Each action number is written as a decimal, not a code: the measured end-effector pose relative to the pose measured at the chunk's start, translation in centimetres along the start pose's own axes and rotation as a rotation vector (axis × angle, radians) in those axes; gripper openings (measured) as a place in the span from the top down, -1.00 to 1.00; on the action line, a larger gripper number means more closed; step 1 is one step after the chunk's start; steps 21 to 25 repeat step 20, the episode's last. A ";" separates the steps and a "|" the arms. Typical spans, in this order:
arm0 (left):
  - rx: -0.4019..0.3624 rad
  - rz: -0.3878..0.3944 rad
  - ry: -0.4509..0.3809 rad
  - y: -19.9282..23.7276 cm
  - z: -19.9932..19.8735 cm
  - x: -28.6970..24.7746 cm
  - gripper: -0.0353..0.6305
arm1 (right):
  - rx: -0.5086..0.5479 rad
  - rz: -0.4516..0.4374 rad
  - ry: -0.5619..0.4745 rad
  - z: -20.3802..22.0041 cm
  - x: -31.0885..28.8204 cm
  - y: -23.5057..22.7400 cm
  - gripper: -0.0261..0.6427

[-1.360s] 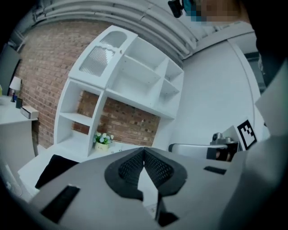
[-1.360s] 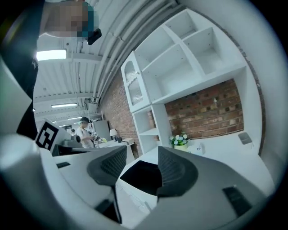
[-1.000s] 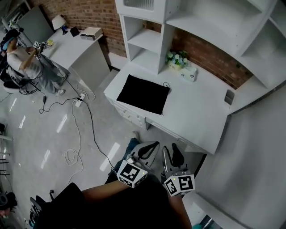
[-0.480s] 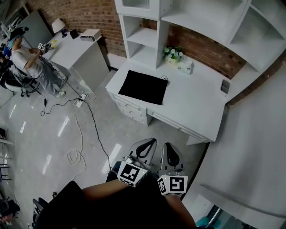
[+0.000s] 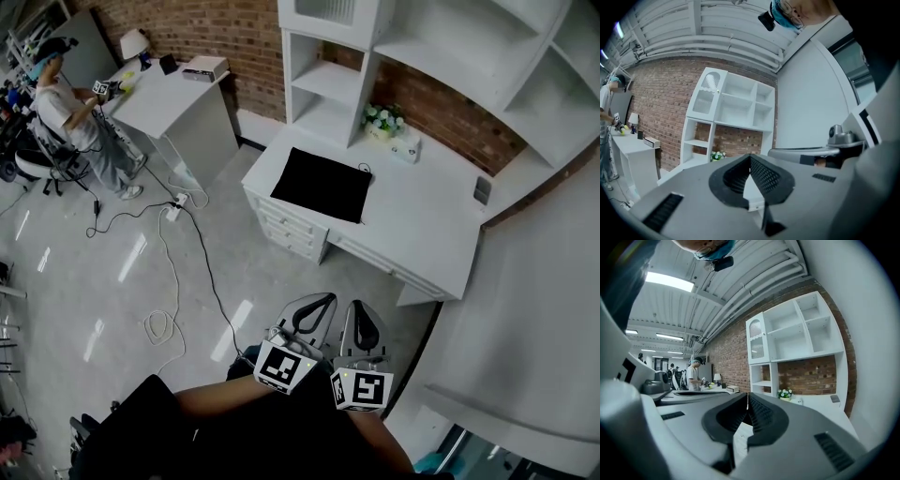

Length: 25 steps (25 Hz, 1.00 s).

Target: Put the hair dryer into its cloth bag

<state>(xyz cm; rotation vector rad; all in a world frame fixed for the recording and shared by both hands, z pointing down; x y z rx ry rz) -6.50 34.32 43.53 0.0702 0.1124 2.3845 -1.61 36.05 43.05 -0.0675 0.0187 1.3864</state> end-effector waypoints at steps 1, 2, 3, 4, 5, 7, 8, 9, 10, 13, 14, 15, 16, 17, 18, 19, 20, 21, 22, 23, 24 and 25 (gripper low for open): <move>-0.007 0.004 -0.008 0.4 -0.3 0.3 0.84 | 0.012 0.001 -0.002 -0.2 -0.2 0.7 0.86; -0.014 0.010 -0.010 0.7 -0.6 0.6 0.84 | 0.024 0.003 -0.003 -0.3 -0.4 1.4 0.86; -0.017 0.017 -0.009 1.1 -0.7 0.9 0.84 | 0.033 0.005 -0.004 -0.5 -0.6 2.0 0.86; -0.011 0.020 -0.007 1.5 -0.8 1.1 0.84 | 0.039 0.009 -0.004 -0.5 -0.7 2.5 0.87; 0.008 0.021 -0.006 1.9 -0.9 1.3 0.84 | 0.043 0.016 -0.002 -0.5 -0.8 2.9 0.87; 0.048 0.024 0.001 2.7 -0.9 1.7 0.84 | 0.046 0.038 0.002 -0.5 -1.1 3.3 0.87; 0.053 0.025 0.002 3.1 -0.8 1.8 0.84 | 0.048 0.050 0.001 -0.5 -1.2 3.5 0.87; 0.050 0.027 0.000 3.4 -0.7 2.1 0.84 | 0.050 0.062 0.001 -0.5 -1.3 3.7 0.87; 0.046 0.030 -0.003 3.7 -0.6 2.2 0.84 | 0.054 0.071 -0.001 -0.4 -1.4 4.0 0.87; 0.037 0.048 -0.002 4.4 -0.1 2.4 0.84 | 0.061 0.088 0.001 0.1 -1.9 4.9 0.87; 0.033 0.055 0.001 4.5 0.0 2.5 0.84 | 0.065 0.093 0.006 0.3 -2.0 5.2 0.87; 0.033 0.060 0.003 4.7 0.1 2.7 0.84 | 0.069 0.097 0.013 0.5 -2.1 5.5 0.87; 0.032 0.063 0.005 4.8 0.2 2.8 0.84 | 0.074 0.102 0.019 0.6 -2.1 5.8 0.87; 0.031 0.065 0.007 4.8 0.2 3.0 0.84 | 0.080 0.106 0.022 0.6 -2.1 6.0 0.87; 0.027 0.069 0.007 4.9 0.1 3.2 0.84 | 0.085 0.112 0.024 0.6 -2.1 6.2 0.87; 0.021 0.073 0.007 5.0 0.0 3.4 0.84 | 0.089 0.118 0.026 0.7 -2.2 6.4 0.87; 0.015 0.076 0.007 5.1 -0.1 3.5 0.84 | 0.092 0.124 0.027 0.7 -2.2 6.6 0.87; 0.015 0.076 0.007 5.1 -0.1 3.5 0.84 | 0.092 0.124 0.027 0.7 -2.2 6.6 0.87; 0.015 0.076 0.007 5.1 -0.1 3.5 0.84 | 0.092 0.124 0.027 0.7 -2.2 6.6 0.87; 0.015 0.076 0.007 5.1 -0.1 3.5 0.84 | 0.092 0.124 0.027 0.7 -2.2 6.6 0.87; 0.015 0.076 0.007 5.1 -0.1 3.5 0.84 | 0.092 0.124 0.027 0.7 -2.2 6.6 0.87; 0.015 0.076 0.007 5.1 -0.1 3.5 0.84 | 0.092 0.124 0.027 0.7 -2.2 6.6 0.87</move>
Point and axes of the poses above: the fingertips, and each gripper's own axes: x backward along the fingers, y to its left, z out of its underside, the point moved 1 cm from there along x, backward along the fingers, and after that the axes turned 2 degrees about -y, right-handed, at the moved point
